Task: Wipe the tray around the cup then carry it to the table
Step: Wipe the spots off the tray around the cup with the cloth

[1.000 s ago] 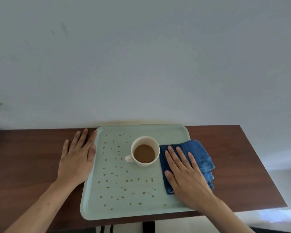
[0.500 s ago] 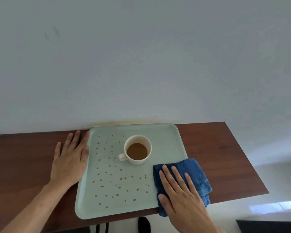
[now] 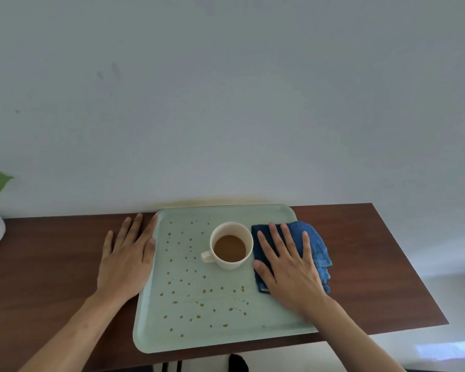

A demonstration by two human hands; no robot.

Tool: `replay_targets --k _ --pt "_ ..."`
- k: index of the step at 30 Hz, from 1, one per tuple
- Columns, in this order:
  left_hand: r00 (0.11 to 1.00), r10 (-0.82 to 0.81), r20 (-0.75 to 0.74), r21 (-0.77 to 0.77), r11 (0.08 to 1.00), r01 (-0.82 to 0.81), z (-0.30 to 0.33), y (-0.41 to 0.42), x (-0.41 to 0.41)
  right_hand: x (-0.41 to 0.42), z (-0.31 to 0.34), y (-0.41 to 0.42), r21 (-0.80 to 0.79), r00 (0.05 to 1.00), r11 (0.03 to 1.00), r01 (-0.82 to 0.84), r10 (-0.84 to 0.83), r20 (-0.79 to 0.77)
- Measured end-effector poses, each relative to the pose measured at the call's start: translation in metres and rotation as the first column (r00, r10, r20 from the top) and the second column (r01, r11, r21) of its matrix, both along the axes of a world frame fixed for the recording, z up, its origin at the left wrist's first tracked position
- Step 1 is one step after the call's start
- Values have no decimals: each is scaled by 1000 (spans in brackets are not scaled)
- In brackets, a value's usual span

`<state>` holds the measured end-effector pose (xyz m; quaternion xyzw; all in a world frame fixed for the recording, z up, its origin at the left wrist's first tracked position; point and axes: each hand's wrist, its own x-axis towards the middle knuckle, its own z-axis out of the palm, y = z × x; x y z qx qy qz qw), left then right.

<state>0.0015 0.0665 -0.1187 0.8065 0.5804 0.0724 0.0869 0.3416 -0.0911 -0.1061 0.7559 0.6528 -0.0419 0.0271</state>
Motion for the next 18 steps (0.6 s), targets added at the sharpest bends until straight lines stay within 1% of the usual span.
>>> replay_targets --k 4,8,12,18 --pt "1000 5 -3 -8 1000 -5 1 -1 1 7 -1 25 -9 1000 1000 25 -24 9" --pt "1000 20 14 -24 1000 -19 3 0 2 8 -4 26 5 999 1000 30 -30 -13" --pt "1000 20 16 -34 999 -20 3 0 3 4 -1 9 0 999 1000 15 -15 -30" --pt "1000 23 18 -30 999 -22 2 0 2 -9 4 -40 -63 998 998 -28 25 -55"
